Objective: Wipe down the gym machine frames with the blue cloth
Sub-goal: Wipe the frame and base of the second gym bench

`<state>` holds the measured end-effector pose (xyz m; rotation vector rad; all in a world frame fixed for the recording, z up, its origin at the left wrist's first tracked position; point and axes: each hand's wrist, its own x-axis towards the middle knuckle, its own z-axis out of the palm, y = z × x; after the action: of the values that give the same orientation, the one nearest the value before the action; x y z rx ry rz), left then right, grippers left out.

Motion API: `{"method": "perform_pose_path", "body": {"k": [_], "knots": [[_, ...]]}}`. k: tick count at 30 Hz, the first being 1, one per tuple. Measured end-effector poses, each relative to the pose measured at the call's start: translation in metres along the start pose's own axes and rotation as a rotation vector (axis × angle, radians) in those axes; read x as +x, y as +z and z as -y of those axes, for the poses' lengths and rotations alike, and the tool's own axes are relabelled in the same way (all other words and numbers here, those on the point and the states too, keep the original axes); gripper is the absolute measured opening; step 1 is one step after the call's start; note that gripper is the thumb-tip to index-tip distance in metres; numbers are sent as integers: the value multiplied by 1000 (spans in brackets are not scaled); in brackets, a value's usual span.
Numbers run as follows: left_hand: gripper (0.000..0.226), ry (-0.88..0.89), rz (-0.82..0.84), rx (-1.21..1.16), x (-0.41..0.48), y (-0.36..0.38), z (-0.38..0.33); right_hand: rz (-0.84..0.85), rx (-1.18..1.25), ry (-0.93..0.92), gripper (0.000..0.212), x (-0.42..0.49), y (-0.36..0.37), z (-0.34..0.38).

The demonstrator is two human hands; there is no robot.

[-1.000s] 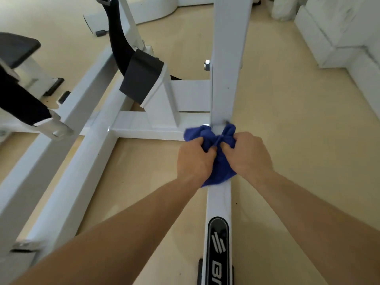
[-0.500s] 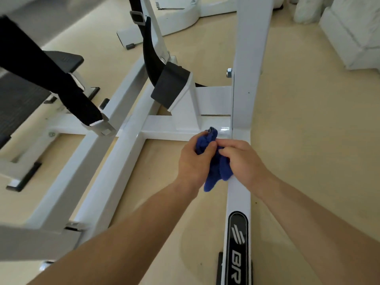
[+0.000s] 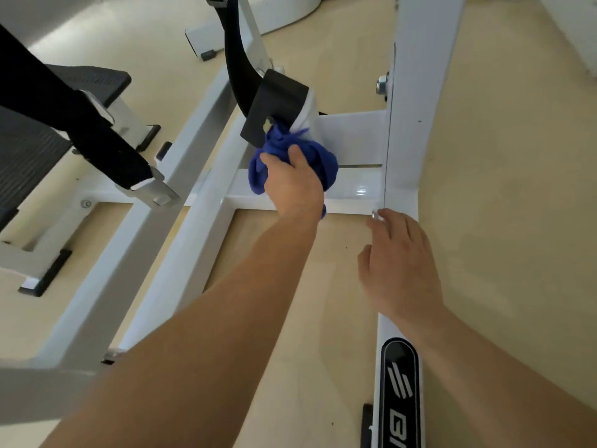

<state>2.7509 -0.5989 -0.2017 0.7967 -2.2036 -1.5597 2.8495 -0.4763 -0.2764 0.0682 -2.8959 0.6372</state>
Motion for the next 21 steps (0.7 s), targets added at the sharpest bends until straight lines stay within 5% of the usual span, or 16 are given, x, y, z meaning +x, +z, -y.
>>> {"method": "perform_pose_path", "body": {"k": [8,14,21], "knots": [[53,-159,117,262,0,25,38,23,-123,19,32,3,-2,7],[26,-182,-111,-43,6,29,-2,62,-134,29,32,2,-7,8],[62,-24,49,241,-19,37,14,20,-100,24,24,-1,-4,5]]}}
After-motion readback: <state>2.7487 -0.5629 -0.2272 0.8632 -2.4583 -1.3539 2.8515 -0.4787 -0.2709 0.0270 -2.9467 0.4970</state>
